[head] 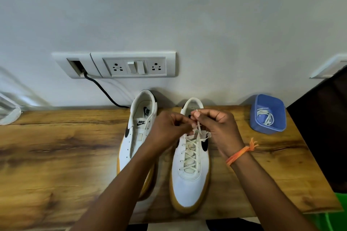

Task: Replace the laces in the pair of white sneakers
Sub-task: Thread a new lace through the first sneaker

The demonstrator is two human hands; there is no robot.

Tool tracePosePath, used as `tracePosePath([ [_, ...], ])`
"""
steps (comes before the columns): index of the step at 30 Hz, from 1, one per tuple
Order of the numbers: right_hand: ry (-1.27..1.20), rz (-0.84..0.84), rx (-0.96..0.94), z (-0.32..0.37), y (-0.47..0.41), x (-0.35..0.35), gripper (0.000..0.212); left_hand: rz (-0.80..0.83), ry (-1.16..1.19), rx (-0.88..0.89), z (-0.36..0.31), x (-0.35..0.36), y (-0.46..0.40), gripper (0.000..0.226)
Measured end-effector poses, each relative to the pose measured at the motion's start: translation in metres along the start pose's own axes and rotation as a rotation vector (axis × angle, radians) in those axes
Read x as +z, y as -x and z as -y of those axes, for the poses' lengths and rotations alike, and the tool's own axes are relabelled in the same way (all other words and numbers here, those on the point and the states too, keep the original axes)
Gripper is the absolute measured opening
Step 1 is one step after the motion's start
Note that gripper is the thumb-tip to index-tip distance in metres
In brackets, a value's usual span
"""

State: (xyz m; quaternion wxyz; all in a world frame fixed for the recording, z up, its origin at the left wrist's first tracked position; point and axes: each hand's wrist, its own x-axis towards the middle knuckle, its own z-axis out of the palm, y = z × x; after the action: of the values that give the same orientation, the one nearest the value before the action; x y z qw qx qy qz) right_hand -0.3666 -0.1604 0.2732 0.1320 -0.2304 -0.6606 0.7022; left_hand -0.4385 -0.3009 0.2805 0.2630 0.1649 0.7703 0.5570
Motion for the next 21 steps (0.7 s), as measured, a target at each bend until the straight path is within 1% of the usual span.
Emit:
tracePosePath([
  [1, 0.046, -0.033, -0.013, -0.002, -0.001, -0.001, 0.009, -0.09, -0.092, -0.003, 0.004, -0.004, -0.003, 0.009],
  [2, 0.131, -0.052, -0.034, -0.005, -0.003, -0.003, 0.011, -0.186, -0.196, -0.005, 0.009, -0.008, -0.004, 0.01],
  [3, 0.247, -0.06, -0.063, -0.009, -0.004, -0.006, 0.012, -0.246, -0.299, -0.005, 0.014, -0.01, -0.004, 0.011],
  [4, 0.369, -0.059, -0.089, -0.013, -0.005, -0.007, 0.014, -0.257, -0.373, -0.01, 0.019, -0.01, -0.003, 0.014],
  [5, 0.472, -0.059, -0.103, -0.017, -0.005, -0.008, 0.018, -0.234, -0.414, -0.021, 0.022, -0.009, -0.001, 0.019],
  [7, 0.587, -0.062, -0.126, -0.022, -0.004, -0.006, 0.024, -0.193, -0.473, -0.033, 0.028, -0.003, 0.002, 0.032],
  [8, 0.622, -0.066, -0.147, -0.023, -0.003, -0.004, 0.021, -0.199, -0.505, -0.029, 0.03, 0.001, 0.002, 0.037],
  [10, 0.682, -0.059, -0.2, -0.025, -0.002, 0.0, 0.011, -0.228, -0.526, -0.021, 0.032, 0.008, 0.002, 0.038],
  [12, 0.749, -0.043, -0.255, -0.027, 0.0, 0.003, 0.007, -0.246, -0.489, -0.026, 0.032, 0.013, 0.003, 0.032],
  [14, 0.823, -0.043, -0.284, -0.03, 0.003, 0.006, 0.007, -0.236, -0.427, -0.047, 0.031, 0.014, 0.003, 0.025],
  [18, 0.858, -0.051, -0.256, -0.034, 0.005, 0.014, 0.006, -0.164, -0.102, -0.2, 0.032, 0.007, 0.0, 0.014],
  [21, 0.846, -0.015, -0.239, -0.034, 0.005, 0.018, 0.002, -0.1, 0.037, -0.27, 0.033, 0.001, -0.002, 0.015],
])
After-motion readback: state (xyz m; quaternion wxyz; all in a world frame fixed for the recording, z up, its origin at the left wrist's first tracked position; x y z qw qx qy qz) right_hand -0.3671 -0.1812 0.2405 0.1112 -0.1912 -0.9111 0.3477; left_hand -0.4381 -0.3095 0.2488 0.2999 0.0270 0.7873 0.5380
